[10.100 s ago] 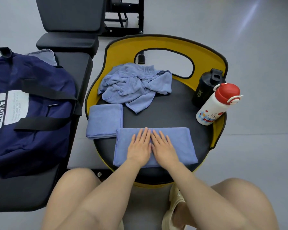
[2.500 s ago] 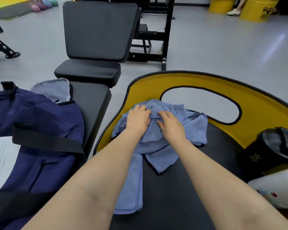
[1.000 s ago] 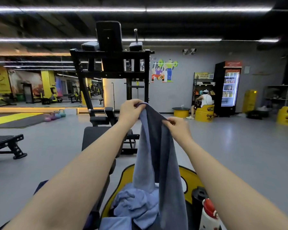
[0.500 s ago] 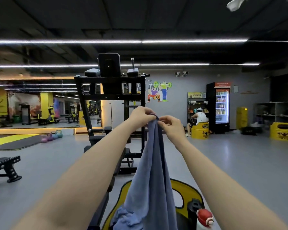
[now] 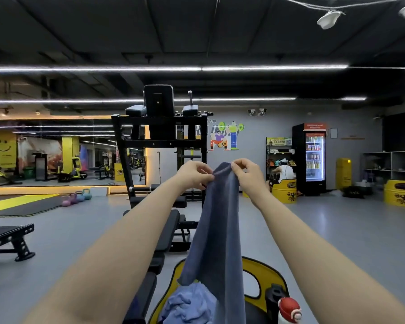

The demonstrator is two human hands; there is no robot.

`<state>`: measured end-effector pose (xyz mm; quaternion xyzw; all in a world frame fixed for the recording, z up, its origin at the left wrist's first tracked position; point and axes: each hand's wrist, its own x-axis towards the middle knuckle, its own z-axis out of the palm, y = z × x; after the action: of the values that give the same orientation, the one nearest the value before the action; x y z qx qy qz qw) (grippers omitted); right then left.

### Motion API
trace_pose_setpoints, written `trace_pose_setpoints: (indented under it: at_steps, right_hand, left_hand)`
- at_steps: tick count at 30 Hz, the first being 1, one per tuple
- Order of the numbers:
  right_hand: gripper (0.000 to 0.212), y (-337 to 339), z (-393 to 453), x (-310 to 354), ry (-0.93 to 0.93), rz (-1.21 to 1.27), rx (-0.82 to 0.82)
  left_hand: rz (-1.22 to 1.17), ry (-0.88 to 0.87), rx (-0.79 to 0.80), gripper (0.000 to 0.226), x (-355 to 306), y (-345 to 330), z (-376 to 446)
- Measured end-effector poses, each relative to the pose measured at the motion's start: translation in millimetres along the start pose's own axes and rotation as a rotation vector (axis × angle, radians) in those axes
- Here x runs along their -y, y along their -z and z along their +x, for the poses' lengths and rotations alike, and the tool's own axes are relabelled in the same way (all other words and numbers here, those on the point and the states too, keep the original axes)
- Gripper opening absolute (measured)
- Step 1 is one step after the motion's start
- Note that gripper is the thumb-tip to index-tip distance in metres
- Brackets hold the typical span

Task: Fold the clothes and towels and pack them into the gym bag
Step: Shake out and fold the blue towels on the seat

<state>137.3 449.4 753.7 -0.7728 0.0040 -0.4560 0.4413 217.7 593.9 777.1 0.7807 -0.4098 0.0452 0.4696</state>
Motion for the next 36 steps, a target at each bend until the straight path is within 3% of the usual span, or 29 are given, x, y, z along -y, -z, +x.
trace_pose_setpoints:
  at_steps: [6,10,15,30,36]
  right_hand:
    - [0.014,-0.5,-12.5,6.0,0.022,0.019,0.143]
    - [0.009,2.4,-10.1,9.6,0.105,-0.036,0.055]
    - [0.010,7.1,-9.8,13.8,0.079,-0.079,-0.024]
    - [0.020,30.1,-5.4,-1.2,0.023,-0.177,-0.222]
    - [0.019,40.6,-8.8,-9.5,-0.004,-0.146,-0.276]
  left_hand:
    - [-0.004,-0.094,-0.019,0.014,-4.7,-4.6,-7.2]
    - [0.041,-0.184,-0.054,0.008,-4.7,-7.7,-11.3]
    - [0.156,-0.071,0.059,0.012,16.1,-10.3,-20.5]
    - [0.330,0.063,-0.254,0.023,44.4,31.3,-34.4]
    - [0.358,0.026,-0.340,0.018,52.6,39.8,-40.6]
